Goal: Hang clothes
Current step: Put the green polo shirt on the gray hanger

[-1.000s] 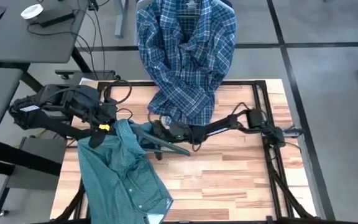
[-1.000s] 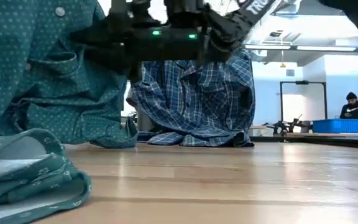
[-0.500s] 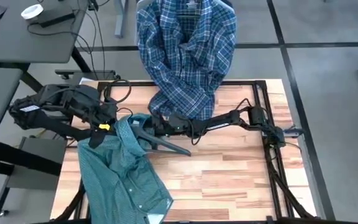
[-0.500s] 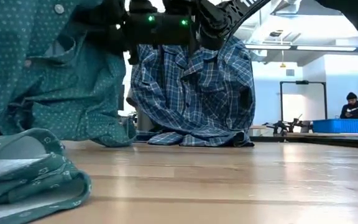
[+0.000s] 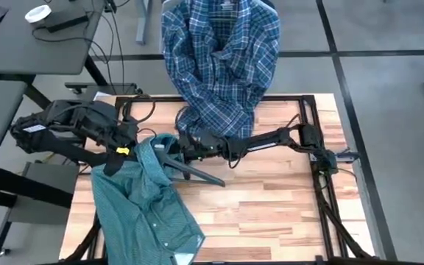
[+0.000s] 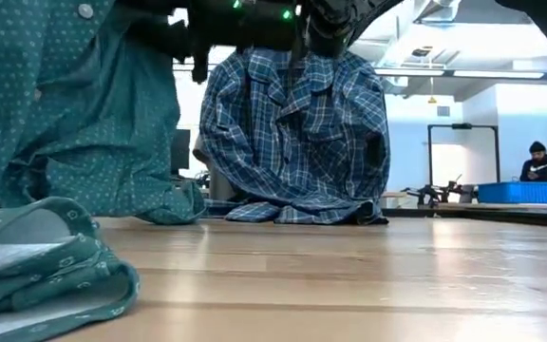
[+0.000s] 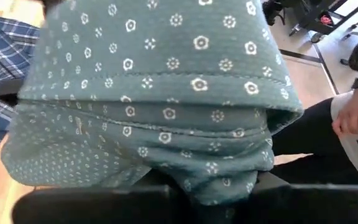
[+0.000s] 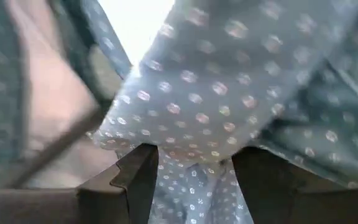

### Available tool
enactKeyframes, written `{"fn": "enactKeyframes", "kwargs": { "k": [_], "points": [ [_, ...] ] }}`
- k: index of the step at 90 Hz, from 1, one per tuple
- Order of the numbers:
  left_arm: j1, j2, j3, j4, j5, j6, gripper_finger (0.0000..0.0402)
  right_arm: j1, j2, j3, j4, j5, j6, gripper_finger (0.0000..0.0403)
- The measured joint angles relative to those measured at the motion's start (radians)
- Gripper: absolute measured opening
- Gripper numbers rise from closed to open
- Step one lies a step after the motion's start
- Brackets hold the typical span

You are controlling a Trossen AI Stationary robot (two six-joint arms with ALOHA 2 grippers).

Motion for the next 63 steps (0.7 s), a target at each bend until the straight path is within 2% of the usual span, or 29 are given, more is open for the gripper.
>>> {"fn": "enactKeyframes", "kwargs": {
  "k": [11,27,42,51,63],
  "points": [
    [0.000,0.000,0.000,-0.007,0.000,0.003,0.0025,-0.011,-0.030,0.000,-0.100,-0.002,0.003,0.0207],
    [0.000,0.000,0.000,-0.030,0.003,0.017,0.0025,-0.037,-0.038,0.000,-0.086,-0.028,0.148,0.0239],
    [0.000,0.000,0.000,-0.030,0.002,0.018,0.0025,-0.068,-0.039,0.000,-0.066,-0.199,0.306,0.0250],
    [0.000,0.000,0.000,-0.031,0.003,0.022,0.0025,-0.086,-0.039,0.000,-0.071,-0.317,0.349,0.0250],
    [0.000,0.000,0.000,-0.031,0.003,0.022,0.0025,-0.105,-0.039,-0.001,-0.086,-0.413,0.386,0.0250]
  ]
}}
